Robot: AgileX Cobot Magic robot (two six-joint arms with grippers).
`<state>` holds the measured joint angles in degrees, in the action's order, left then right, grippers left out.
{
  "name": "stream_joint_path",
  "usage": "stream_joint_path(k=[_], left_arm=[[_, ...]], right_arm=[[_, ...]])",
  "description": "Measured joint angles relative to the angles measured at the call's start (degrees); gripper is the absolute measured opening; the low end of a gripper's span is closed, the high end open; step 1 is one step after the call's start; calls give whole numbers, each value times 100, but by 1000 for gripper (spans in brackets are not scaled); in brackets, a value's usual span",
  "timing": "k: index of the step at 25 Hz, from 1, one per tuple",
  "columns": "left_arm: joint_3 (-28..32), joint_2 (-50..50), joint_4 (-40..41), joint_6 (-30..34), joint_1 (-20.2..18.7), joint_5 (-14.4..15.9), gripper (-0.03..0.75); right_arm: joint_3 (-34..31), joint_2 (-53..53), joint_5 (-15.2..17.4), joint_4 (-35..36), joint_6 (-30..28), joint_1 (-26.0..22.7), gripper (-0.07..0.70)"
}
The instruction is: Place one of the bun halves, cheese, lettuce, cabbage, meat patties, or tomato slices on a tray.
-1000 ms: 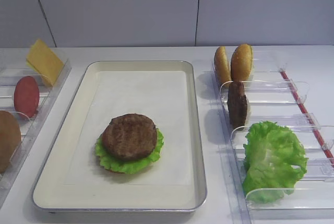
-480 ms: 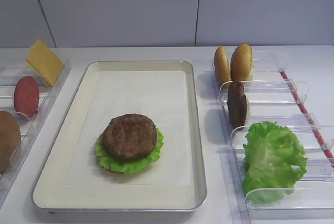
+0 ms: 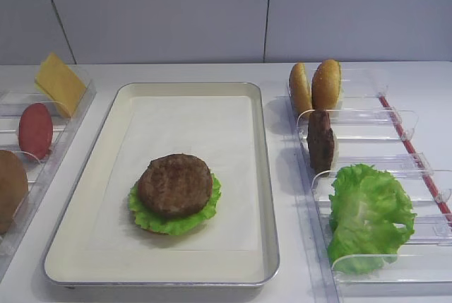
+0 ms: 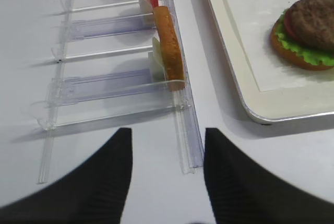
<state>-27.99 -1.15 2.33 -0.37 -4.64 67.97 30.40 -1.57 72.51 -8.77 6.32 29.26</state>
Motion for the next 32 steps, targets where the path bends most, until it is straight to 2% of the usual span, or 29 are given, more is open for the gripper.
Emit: stream_joint_path(k=[6,13,16,24,32], left_arm=[[0,0,0,0,0,-9,328],[0,0,0,0,0,-9,328],[0,0,0,0,0,-9,328],[0,0,0,0,0,-9,328],[0,0,0,0,0,-9,328]], right_arm=[[-132,250,-173,78,-175,-741,281],[-157,259,-452,596,-410,-1471,281],[-241,259,-669,800,-514,-1740,281],[-328,259,-709,1056,-756,-2587,281],[-328,259,-709,1080,-884,-2727,281]])
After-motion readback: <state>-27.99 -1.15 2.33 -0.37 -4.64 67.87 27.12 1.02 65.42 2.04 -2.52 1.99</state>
